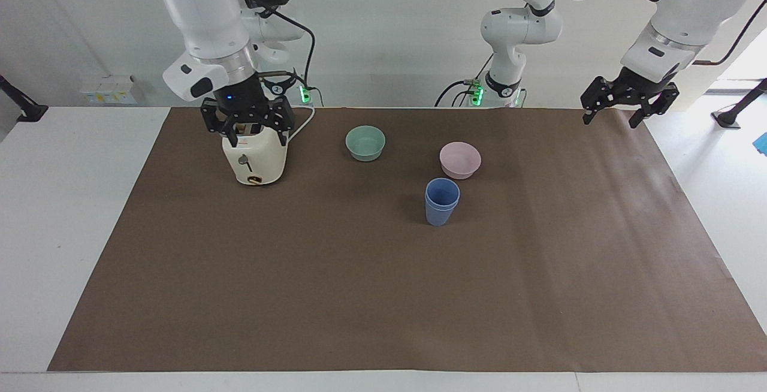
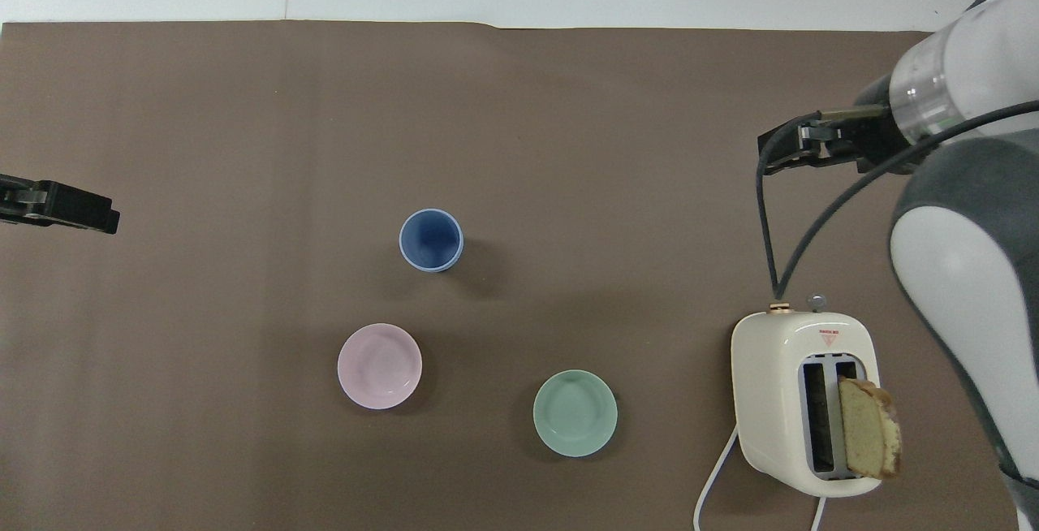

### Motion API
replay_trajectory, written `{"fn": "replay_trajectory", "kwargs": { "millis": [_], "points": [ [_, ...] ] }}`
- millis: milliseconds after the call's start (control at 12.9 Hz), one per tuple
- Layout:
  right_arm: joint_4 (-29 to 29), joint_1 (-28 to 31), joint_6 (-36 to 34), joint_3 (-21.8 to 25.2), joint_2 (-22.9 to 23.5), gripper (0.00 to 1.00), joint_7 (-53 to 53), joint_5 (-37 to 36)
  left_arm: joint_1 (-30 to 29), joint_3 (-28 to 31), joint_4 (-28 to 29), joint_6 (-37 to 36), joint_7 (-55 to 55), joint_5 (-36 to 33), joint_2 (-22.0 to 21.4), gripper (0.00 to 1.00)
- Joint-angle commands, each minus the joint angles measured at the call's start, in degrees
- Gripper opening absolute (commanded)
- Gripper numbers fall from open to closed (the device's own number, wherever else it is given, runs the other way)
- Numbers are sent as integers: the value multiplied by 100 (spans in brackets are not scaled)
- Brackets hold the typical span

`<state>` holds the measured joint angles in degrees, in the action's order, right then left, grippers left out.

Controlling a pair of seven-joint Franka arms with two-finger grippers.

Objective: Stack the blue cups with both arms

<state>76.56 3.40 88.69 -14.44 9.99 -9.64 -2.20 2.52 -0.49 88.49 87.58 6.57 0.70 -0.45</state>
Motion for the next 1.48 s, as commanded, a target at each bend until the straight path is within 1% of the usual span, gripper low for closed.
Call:
{"fn": "replay_trajectory", "kwargs": {
  "millis": [0,155,466,622,700,1399],
  "points": [
    [210,134,-263,-59,-295,100,226,-97,20,5,27,-31,20,-62,-70,100],
    [350,318,-318,-68,-410,100,165,17,20,5,19,-31,2,-62,-70,100],
    [429,652,-370,-68,-471,100,77,35,20,14,10,-40,-24,-70,-70,100],
    [483,871,-370,-68,-507,100,-54,280,-15,14,1,-40,-33,-70,-61,100],
    [483,925,-379,-59,-507,100,-55,290,2,14,1,-40,19,-62,-61,100],
    [474,934,-396,-50,-507,100,42,176,29,5,1,-31,-33,-62,-61,100]
  ]
}}
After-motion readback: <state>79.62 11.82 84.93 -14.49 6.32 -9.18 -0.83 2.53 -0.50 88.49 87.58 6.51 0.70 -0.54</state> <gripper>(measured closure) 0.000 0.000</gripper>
